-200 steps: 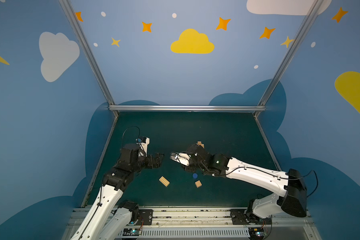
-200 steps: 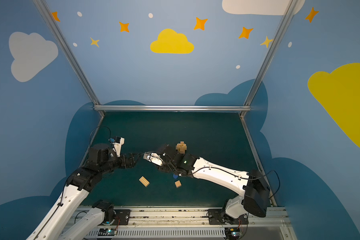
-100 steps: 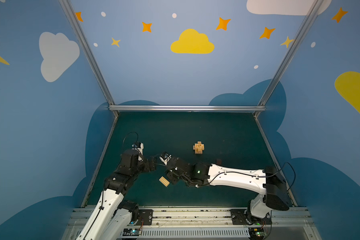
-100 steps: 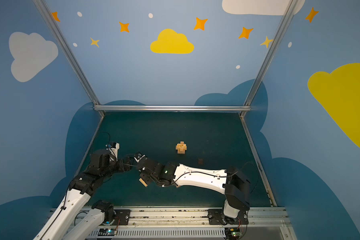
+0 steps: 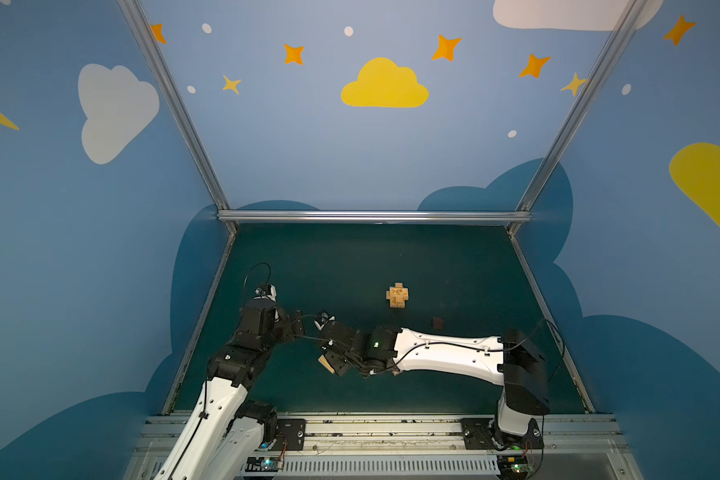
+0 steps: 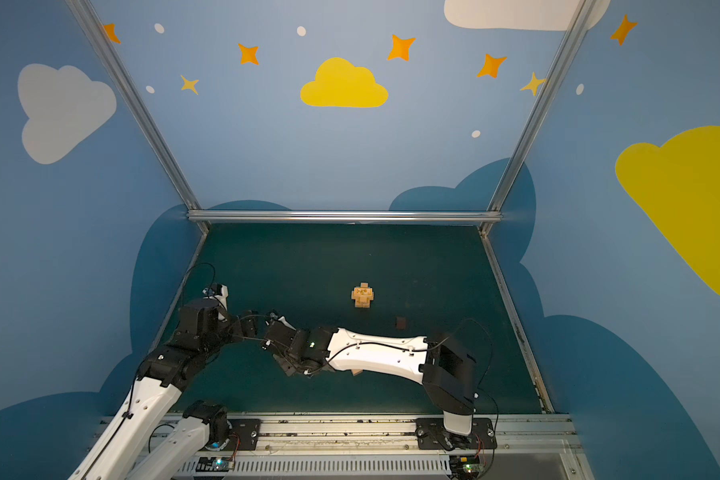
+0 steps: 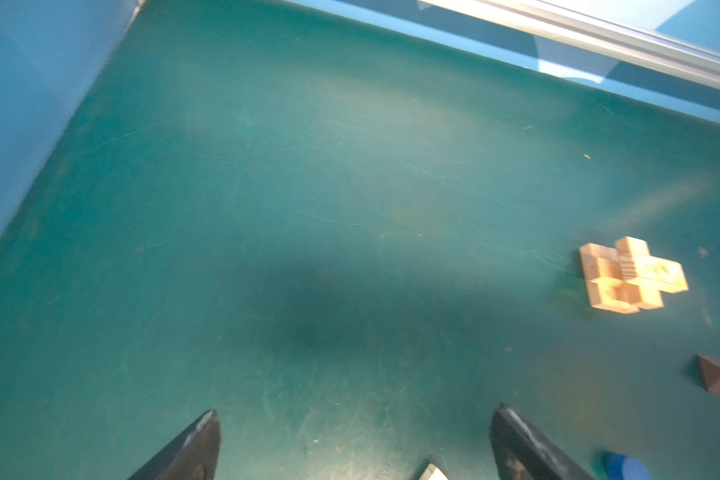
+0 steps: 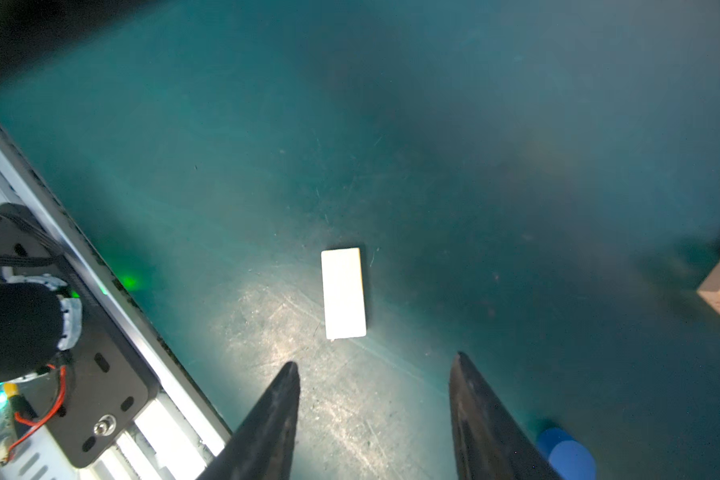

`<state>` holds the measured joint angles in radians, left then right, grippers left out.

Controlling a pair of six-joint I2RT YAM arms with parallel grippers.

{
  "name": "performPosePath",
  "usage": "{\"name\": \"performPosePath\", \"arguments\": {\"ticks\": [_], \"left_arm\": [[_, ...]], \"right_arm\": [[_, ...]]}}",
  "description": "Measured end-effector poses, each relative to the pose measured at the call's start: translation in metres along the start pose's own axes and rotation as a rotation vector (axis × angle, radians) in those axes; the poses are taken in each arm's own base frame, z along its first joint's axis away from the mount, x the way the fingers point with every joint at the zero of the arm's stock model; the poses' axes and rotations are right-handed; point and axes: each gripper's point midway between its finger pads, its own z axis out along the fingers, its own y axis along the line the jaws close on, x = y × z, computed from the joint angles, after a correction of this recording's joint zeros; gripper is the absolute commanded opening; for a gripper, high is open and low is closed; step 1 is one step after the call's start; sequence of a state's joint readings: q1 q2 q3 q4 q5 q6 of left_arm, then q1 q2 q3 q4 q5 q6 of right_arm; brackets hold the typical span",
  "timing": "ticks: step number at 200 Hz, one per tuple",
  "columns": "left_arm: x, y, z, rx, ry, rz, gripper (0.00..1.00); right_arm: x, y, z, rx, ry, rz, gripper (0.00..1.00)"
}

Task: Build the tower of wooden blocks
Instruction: 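Lower the open right gripper over the loose pale plank, then close the right gripper on the pale plank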

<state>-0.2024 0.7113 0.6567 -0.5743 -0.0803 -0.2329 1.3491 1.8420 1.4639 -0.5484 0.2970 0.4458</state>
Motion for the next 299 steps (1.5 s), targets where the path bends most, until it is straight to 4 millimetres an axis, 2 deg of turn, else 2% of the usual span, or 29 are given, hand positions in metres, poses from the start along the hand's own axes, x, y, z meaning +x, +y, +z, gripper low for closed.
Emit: {"name": "performPosePath", "arguments": {"ticks": [54, 107, 142, 191, 282, 299], "left_arm": [[0.001, 0.021, 0.005, -0.107, 0.018, -0.023, 1.0], [-0.004, 0.033, 0.003, -0.161, -0.002, -0.041, 1.0], [-0.005, 0.036, 0.002, -0.175, -0.009, -0.044, 1.0], [-0.007, 0.038, -0.001, -0.177, -0.02, -0.048, 1.0], [-0.008, 0.037, -0.003, -0.174, -0.031, -0.05, 1.0], [-0.009, 0.037, -0.004, -0.172, -0.037, -0.05, 1.0]], "right_arm": [[0.023, 0.01, 0.031, -0.023, 0.13, 0.011, 0.52], [0.029, 0.015, 0.051, -0.062, 0.207, 0.049, 0.51], [0.03, 0.012, 0.058, -0.076, 0.24, 0.079, 0.47], [0.018, 0.019, 0.068, -0.09, 0.252, 0.099, 0.42], [0.026, 0.02, 0.079, -0.061, 0.316, 0.089, 0.4], [0.026, 0.02, 0.079, -0.059, 0.32, 0.088, 0.37]]}}
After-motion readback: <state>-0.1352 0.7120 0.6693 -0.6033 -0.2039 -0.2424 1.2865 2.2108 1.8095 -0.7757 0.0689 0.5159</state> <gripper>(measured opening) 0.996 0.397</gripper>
